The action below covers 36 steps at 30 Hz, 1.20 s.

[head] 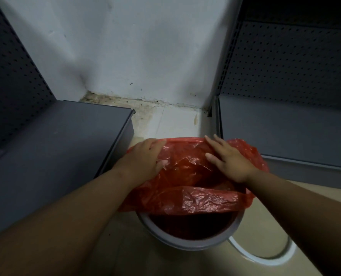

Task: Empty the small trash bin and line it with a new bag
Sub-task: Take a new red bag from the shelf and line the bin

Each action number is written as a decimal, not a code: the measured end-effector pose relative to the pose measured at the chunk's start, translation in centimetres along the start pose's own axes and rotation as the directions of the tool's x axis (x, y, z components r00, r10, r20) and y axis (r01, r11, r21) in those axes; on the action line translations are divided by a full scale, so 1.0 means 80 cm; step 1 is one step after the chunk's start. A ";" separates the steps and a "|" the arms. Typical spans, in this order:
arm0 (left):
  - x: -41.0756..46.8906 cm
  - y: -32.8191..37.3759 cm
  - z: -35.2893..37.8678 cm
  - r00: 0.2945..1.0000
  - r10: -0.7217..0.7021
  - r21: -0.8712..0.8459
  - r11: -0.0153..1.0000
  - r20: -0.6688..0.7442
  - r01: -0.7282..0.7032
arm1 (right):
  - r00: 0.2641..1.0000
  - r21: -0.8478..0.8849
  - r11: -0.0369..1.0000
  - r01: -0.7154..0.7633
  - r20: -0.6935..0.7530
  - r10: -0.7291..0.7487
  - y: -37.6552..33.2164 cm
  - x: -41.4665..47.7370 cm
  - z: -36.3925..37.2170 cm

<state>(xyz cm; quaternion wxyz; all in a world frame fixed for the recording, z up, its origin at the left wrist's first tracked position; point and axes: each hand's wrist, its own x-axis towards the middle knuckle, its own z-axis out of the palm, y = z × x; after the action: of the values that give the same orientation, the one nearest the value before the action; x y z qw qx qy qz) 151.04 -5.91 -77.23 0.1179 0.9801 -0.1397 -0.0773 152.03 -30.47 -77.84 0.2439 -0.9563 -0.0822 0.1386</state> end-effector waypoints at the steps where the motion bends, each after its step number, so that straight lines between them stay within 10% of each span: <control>1: 0.003 -0.002 0.001 1.000 -0.016 -0.087 0.996 0.020 0.018 | 1.000 0.103 0.994 -0.023 0.004 0.023 0.000 0.002 -0.001; 4: 0.007 -0.002 0.003 0.999 -0.048 -0.210 0.977 0.002 0.047 | 0.998 0.273 0.961 -0.047 -0.025 0.056 0.000 0.006 -0.004; 8: 0.013 0.003 0.008 0.991 -0.067 -0.027 0.998 -0.119 0.065 | 0.970 0.066 0.991 0.119 -0.220 -0.102 -0.003 0.005 -0.010; 16: 0.027 0.007 0.015 0.995 -0.097 0.013 0.995 -0.014 0.097 | 0.995 -0.038 0.994 0.099 -0.019 -0.100 -0.005 0.013 -0.005; 25: 0.032 0.000 0.017 0.987 -0.162 -0.245 0.956 0.013 0.160 | 0.945 0.580 0.754 -0.308 0.097 0.311 0.011 0.019 0.002; 32: 0.011 -0.016 0.022 0.974 -0.227 -0.345 0.914 0.005 0.214 | 0.928 0.569 0.799 -0.194 -0.158 0.338 0.023 -0.023 0.020; 36: -0.010 -0.016 0.026 0.958 -0.279 -0.294 0.923 -0.066 0.249 | 0.912 0.208 0.971 -0.116 -0.366 0.188 0.021 -0.043 0.022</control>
<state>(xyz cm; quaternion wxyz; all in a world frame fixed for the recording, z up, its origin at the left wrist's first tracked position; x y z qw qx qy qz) 150.21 -4.87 -79.43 0.2523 0.9657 0.0126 -0.0593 148.42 -31.92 -79.38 0.3300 -0.9420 0.0550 -0.0252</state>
